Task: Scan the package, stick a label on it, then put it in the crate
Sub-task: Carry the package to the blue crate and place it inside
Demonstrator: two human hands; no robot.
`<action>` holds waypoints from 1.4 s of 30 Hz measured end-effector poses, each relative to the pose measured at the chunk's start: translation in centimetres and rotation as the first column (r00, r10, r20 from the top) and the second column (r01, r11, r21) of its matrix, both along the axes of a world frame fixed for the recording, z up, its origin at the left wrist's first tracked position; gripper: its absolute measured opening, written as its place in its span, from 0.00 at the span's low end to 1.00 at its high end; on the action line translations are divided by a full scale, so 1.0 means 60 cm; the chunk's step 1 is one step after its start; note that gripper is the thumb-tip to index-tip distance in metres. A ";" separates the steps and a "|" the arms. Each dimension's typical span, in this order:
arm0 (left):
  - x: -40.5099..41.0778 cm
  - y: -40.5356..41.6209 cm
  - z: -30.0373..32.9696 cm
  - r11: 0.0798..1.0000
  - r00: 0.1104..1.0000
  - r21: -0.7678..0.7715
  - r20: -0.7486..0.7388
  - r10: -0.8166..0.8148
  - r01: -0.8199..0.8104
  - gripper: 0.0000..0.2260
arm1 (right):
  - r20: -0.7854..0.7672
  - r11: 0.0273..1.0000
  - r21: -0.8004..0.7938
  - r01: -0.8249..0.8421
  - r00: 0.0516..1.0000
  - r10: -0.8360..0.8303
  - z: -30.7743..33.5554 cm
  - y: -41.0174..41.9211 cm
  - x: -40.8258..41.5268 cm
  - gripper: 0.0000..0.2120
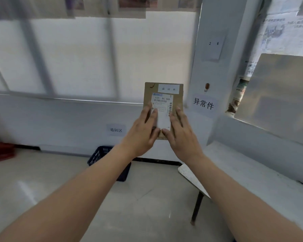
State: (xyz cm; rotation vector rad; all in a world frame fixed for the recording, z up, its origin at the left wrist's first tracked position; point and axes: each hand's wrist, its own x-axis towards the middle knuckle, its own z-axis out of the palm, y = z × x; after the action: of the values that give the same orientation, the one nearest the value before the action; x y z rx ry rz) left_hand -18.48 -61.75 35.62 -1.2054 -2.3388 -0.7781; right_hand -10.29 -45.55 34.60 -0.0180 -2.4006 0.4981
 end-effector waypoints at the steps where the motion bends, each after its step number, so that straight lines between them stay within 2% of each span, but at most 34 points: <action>1: -0.010 -0.012 -0.006 1.000 1.000 -0.010 0.009 0.018 -0.018 0.29 | 0.012 1.000 -0.005 -0.018 1.000 0.018 -0.004 -0.010 -0.014 0.31; 24: -0.318 -0.066 -0.087 0.931 0.924 -0.091 0.120 0.363 -0.354 0.31 | 0.125 0.933 -0.074 -0.352 0.925 0.359 -0.085 -0.030 -0.414 0.30; 33: -0.485 -0.206 -0.122 0.939 0.928 -0.061 0.147 0.343 -0.337 0.32 | 0.123 0.929 -0.107 -0.355 0.922 0.367 -0.120 -0.166 -0.581 0.30; 42: -0.680 -0.380 -0.139 0.973 0.955 -0.070 0.188 0.228 -0.219 0.33 | 0.116 0.938 -0.210 -0.275 0.946 0.303 -0.150 -0.339 -0.746 0.30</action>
State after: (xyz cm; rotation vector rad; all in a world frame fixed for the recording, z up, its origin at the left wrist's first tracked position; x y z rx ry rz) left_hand -59.28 -84.53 27.30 -0.8953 -2.6106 -0.7946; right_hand -55.07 -65.87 25.63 0.2260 -2.5022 0.8920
